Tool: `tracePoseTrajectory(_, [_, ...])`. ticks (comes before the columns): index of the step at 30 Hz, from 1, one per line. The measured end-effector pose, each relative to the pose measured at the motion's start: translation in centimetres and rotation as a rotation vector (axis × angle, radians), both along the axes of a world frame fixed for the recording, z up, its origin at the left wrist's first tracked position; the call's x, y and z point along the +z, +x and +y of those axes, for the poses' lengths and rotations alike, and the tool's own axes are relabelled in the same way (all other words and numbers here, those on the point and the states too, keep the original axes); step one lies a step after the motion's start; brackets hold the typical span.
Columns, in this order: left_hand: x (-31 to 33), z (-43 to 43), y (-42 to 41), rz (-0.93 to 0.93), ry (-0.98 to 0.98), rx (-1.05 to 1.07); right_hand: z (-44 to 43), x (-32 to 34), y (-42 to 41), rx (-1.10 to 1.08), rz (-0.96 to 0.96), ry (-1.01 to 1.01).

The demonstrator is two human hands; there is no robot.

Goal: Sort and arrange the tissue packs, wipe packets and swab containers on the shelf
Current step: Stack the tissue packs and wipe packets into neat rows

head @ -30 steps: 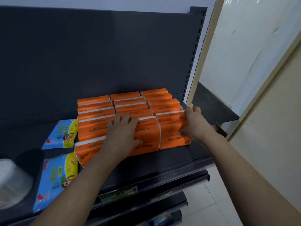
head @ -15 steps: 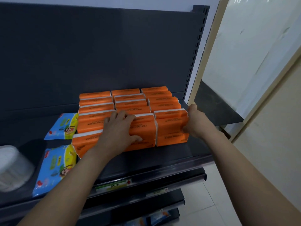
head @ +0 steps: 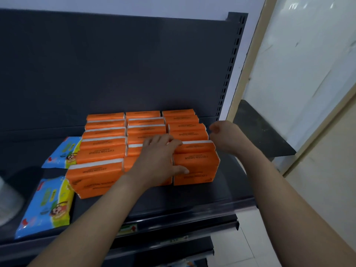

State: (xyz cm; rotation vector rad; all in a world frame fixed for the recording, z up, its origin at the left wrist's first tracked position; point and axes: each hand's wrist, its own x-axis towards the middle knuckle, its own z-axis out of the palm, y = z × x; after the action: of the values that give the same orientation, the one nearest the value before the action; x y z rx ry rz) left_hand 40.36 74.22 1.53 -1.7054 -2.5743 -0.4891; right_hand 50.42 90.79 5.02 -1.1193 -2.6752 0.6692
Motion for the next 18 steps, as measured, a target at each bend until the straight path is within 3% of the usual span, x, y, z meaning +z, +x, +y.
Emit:
tracePoseTrajectory(7, [0.6,1.2,-0.1,-0.050,-0.085,0.022,1.6,-0.7,-2.6,0.041,0.049,-0.353])
tracePoseTrajectory(14, [0.6,1.2,0.2,-0.090,-0.085,0.042,2.1,-1.5,-3.6,0.038,0.059,-0.270])
tracePoseTrajectory(18, [1.3,0.4,0.2,-0.185,-0.004,0.053,1.5,0.0,-3.0,0.049,0.154,-0.119])
